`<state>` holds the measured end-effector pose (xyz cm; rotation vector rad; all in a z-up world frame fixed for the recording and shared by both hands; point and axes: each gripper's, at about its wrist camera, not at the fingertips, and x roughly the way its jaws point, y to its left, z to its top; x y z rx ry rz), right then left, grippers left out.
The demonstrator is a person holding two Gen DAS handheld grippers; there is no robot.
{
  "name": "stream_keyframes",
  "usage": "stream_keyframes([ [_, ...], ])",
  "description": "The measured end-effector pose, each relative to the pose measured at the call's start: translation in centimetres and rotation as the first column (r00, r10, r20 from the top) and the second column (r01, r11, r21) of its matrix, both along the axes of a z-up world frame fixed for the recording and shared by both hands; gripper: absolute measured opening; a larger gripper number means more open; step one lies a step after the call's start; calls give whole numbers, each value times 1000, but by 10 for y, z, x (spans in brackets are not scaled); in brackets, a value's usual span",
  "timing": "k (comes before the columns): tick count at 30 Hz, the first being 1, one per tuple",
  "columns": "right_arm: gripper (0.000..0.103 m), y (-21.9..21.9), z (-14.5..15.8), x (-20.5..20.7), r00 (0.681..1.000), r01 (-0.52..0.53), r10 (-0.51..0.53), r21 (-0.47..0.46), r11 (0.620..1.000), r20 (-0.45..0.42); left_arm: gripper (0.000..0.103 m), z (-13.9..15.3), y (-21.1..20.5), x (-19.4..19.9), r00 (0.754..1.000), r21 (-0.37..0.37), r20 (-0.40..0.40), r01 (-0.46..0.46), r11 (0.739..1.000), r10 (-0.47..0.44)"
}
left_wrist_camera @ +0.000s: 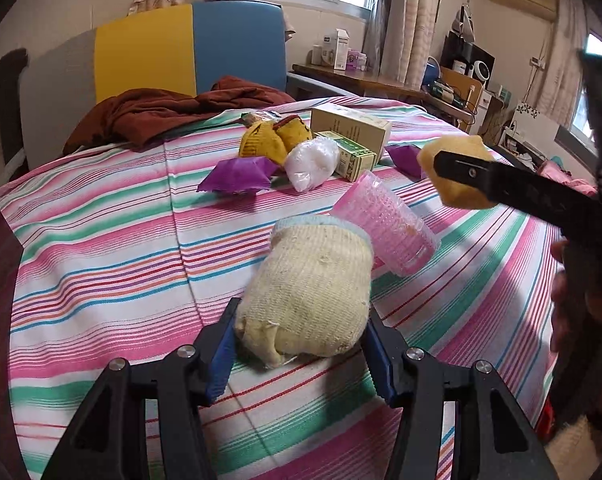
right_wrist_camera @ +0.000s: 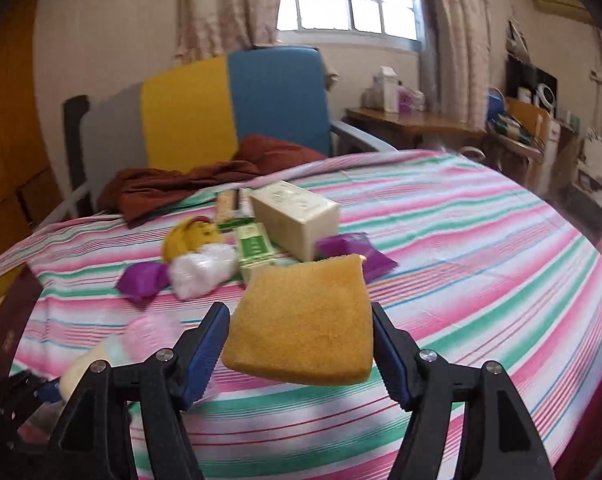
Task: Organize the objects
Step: 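Swap the yellow sponge for the pink hair roller with the right gripper, then carry the knit bag and pink roller over the gold tray and open both grippers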
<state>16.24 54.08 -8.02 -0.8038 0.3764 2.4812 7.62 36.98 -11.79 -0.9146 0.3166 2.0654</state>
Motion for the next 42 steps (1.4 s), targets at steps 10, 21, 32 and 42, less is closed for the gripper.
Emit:
stream_keyframes([
  [10,88,-5,17,6,991,-110,108,-22,994,-81,57,0,-3,1,1000,9,5,0,1000,0],
  [21,74,-26,-22,-33,949,-307,314,-272,912,-19,57,1,-8,-1,1000,27,14,-2,1000,2],
  [32,58,-32,-40,-28,962,-262,274,-293,920,-1,54,5,-35,-1,999,26,2,-34,999,34],
  [42,57,-70,-19,-26,953,-297,302,-311,903,-33,55,24,-94,9,996,66,24,-82,994,81],
])
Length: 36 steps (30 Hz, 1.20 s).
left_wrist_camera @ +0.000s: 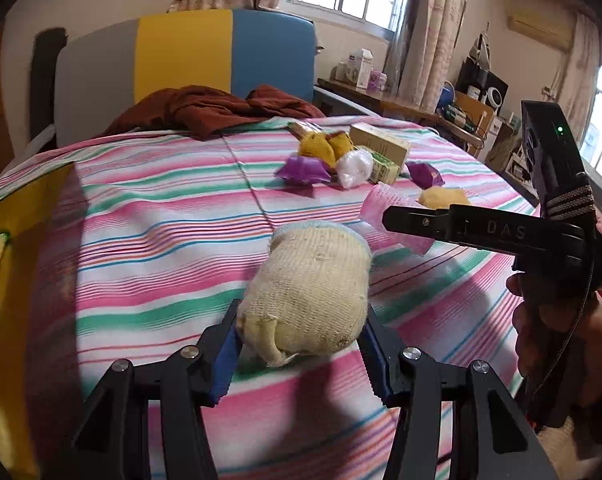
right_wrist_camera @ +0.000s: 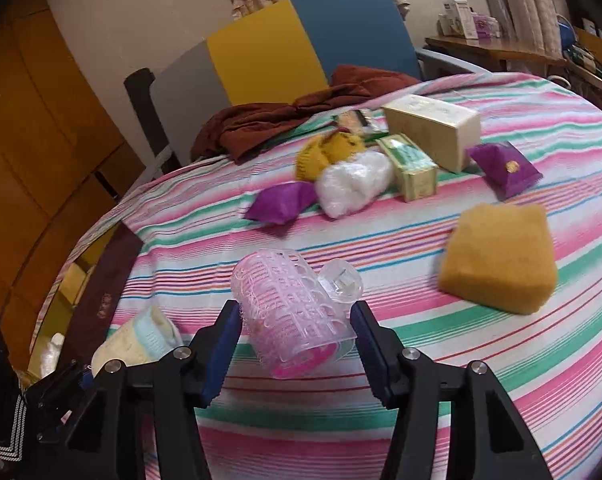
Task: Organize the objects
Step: 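Carry the knit bag and pink roller over the gold tray and open both grippers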
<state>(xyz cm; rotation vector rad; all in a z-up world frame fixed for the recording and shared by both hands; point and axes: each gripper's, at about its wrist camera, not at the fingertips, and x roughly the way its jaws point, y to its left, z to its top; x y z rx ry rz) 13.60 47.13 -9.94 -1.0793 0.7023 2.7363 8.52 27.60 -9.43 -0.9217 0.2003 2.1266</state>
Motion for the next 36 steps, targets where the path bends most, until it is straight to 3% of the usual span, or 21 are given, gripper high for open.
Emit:
stream_keyframes([
  [5,57,-33,26,-10,997,-62,62,7,998,-52,55,20,-37,-7,998,61,12,-69,996,68],
  [11,57,-93,57,-30,976,-188,192,48,981,-100,55,43,-94,-26,981,123,23,-194,973,192],
  [17,57,-162,77,-57,934,-333,340,72,940,-114,55,58,-163,-58,929,144,53,-369,918,365],
  [24,57,-246,69,-89,872,-478,488,150,865,-39,55,50,-233,-106,846,60,101,-530,846,523],
  [28,57,-270,55,-110,864,-501,503,119,857,13,55,32,-261,-132,794,-2,180,-590,807,581],
  [32,57,-281,40,-131,865,-502,498,97,860,63,48,21,-275,-147,764,-40,217,-616,787,608],
  [36,59,-288,24,-150,867,-491,481,58,869,130,46,18,-278,-158,760,-68,193,-621,781,621],
])
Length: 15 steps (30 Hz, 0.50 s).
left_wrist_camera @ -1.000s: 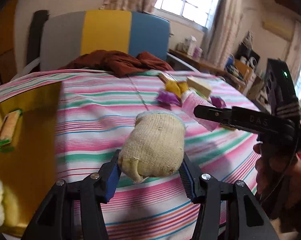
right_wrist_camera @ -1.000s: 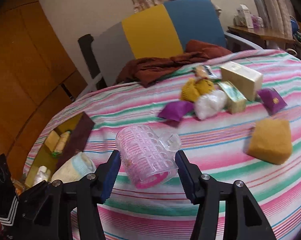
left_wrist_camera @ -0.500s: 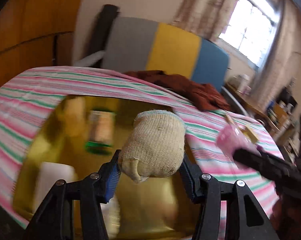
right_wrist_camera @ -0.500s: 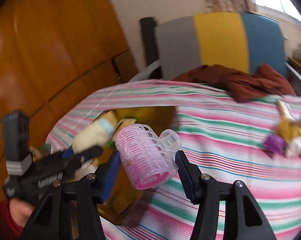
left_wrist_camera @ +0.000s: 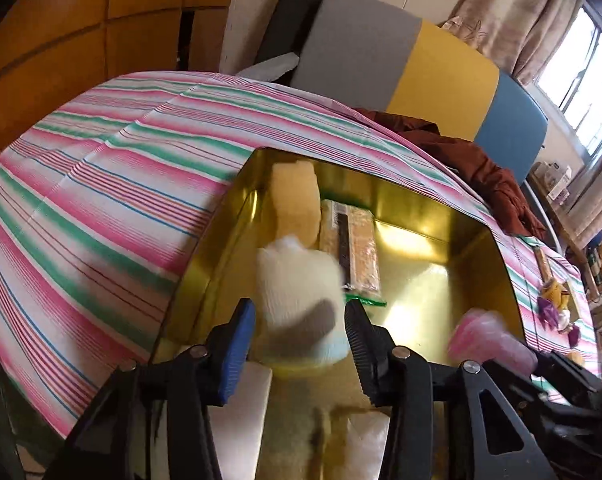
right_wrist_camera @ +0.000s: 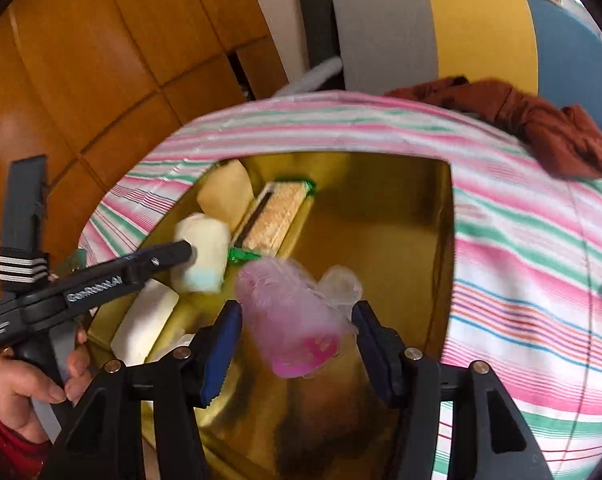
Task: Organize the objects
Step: 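Carry the knit bag and pink roller over the gold tray and open both grippers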
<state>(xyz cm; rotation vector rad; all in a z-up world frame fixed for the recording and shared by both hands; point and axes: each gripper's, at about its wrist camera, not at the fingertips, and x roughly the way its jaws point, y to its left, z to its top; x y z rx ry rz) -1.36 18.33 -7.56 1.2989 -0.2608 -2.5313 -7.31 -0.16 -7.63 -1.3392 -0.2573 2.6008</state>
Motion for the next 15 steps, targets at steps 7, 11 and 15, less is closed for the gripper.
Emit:
stream_keyframes([
  [7,68,9,4,13,1000,8,-8,-60,998,-14,68,10,-13,-6,997,13,-24,-72,997,73],
  [11,68,18,15,26,999,1,-5,-82,997,-50,93,25,-18,5,985,23,-90,-144,989,145],
  [15,68,22,27,38,996,0,-6,-69,998,-86,100,35,-17,16,975,30,-112,-188,982,190],
])
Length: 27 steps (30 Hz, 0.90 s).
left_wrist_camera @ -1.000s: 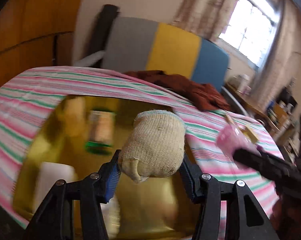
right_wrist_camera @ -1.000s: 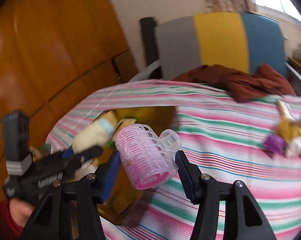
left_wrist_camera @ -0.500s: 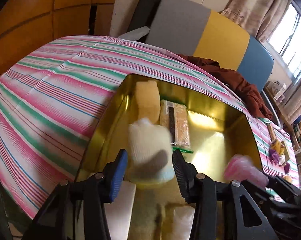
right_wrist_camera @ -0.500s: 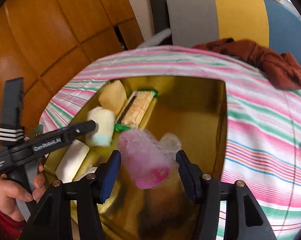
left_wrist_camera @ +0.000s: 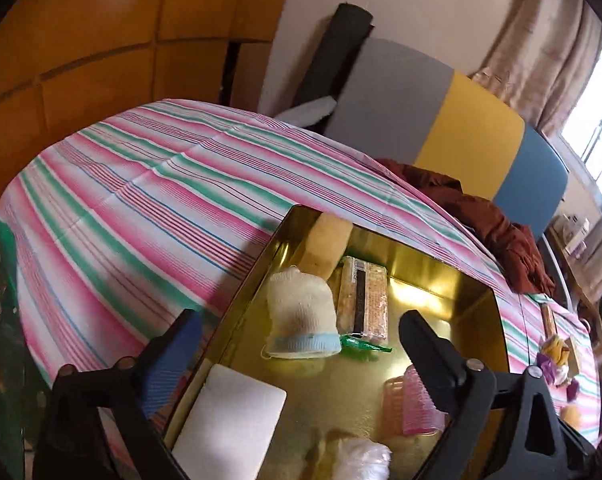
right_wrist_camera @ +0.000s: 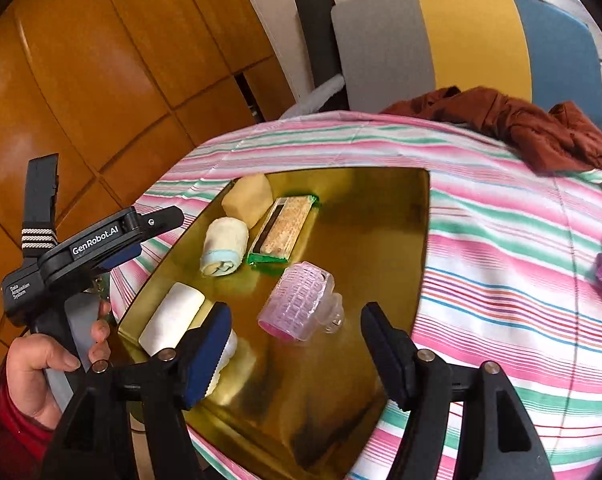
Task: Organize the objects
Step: 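Carry the knit bag and pink roller over the gold tray and open both grippers, then grasp the square yellow sponge with the right gripper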
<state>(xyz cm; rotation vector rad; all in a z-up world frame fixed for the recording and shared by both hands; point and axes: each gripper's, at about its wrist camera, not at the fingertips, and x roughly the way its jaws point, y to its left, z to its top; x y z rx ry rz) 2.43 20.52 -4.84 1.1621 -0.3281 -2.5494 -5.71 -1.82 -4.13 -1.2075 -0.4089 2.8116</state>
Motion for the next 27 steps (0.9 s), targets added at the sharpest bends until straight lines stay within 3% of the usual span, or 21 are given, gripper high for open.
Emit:
stream_keyframes([
  [5,68,9,12,16,999,13,-13,6,1000,-43,103,10,20,15,1000,-29,-27,9,1000,-10],
  [15,68,55,30,51,988,109,-107,14,994,-113,103,20,82,50,984,-12,-39,173,985,-173],
  [22,68,117,22,77,961,256,-251,27,966,-119,103,32,140,79,944,-49,-72,320,946,-323],
  [27,72,172,2,97,915,400,-396,43,916,-78,103,31,181,97,904,-54,-68,419,906,-422],
])
